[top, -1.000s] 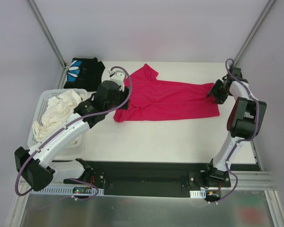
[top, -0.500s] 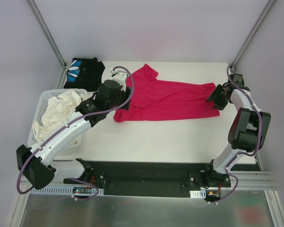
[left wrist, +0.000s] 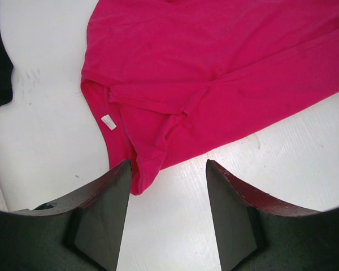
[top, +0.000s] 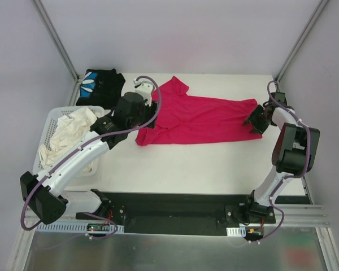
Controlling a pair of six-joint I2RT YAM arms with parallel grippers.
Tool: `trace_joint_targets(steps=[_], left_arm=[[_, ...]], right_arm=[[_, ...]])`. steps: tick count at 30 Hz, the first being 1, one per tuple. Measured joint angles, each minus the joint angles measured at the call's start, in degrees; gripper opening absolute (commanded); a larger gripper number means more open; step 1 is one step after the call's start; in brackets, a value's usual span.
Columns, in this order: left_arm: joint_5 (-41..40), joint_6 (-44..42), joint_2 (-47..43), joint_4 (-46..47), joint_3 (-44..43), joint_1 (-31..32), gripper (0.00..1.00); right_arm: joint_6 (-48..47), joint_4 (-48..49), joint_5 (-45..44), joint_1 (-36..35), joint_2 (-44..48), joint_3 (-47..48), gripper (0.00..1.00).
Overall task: Fold and stack the t-shirts
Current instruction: Fold the flattened tshirt in 1/3 of the way
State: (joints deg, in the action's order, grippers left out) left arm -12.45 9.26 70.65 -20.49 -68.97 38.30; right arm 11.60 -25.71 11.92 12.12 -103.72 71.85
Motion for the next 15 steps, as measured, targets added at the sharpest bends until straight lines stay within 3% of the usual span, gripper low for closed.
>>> trace_joint_targets(steps=[15], left_arm=[[-1.57,-1.22,-0.04,-0.2,-0.22,0.0,0.54]], right_arm=[[1.68,2.27,2.27,0.04,-5.22,1.42,0.55]])
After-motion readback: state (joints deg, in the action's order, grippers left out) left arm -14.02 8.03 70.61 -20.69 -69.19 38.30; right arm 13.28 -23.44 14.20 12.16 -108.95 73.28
